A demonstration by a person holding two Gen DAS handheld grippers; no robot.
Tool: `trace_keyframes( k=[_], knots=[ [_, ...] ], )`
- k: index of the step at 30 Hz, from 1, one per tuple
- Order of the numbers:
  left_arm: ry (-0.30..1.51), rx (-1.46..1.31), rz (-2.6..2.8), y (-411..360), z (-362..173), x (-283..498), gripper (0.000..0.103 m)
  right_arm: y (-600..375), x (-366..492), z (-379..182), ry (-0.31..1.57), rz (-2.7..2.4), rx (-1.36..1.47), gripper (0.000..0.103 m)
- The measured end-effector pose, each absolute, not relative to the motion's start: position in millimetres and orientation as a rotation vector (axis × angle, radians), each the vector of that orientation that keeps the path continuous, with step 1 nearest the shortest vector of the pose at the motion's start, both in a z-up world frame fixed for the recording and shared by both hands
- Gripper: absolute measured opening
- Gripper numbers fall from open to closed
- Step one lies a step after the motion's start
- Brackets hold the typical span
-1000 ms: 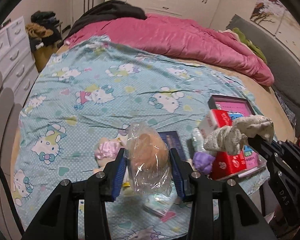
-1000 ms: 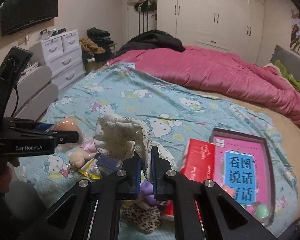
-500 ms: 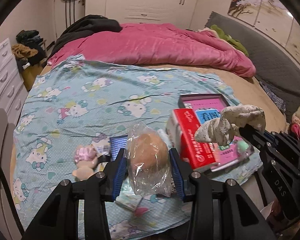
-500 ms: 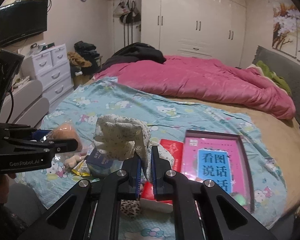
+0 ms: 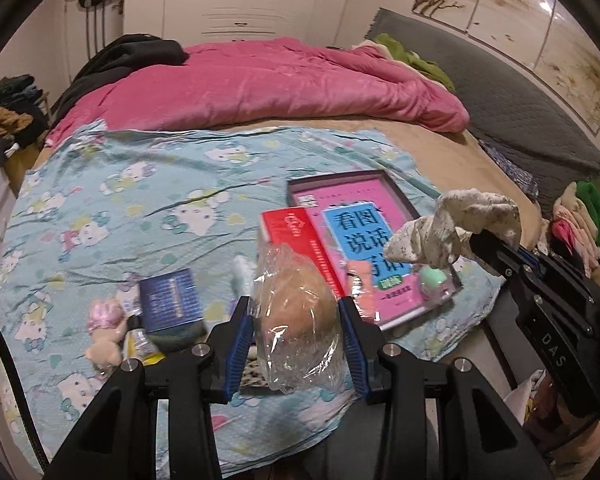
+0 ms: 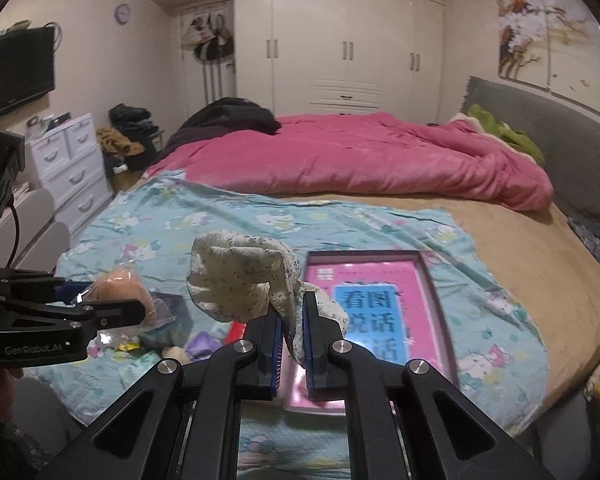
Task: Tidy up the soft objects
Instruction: 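Carry the plush with the left tool while the right tool carries the scrunchie to the book box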
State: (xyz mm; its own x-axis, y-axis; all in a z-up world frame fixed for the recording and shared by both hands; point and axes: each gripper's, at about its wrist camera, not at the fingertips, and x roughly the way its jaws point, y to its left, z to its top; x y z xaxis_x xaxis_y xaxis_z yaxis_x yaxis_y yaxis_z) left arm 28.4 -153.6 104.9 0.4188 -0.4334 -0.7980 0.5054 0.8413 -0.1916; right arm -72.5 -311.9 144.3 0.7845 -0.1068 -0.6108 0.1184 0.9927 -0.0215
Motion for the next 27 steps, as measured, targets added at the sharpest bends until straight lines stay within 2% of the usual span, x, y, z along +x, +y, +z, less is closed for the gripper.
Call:
trace_keyframes(
  k=[16, 27],
  knots=[
    [1.011, 0.144, -0.678, -225.7, 87.0, 29.0, 0.043, -370.1, -86.7, 134.9, 0.662, -0.222, 0.083, 0.009],
    [1.079, 0.149, -0.707, -262.5, 40.9, 51.2, 0.043, -403.4, -77.8, 102.3, 0.724, -0.246, 0.159, 0.009]
  ],
)
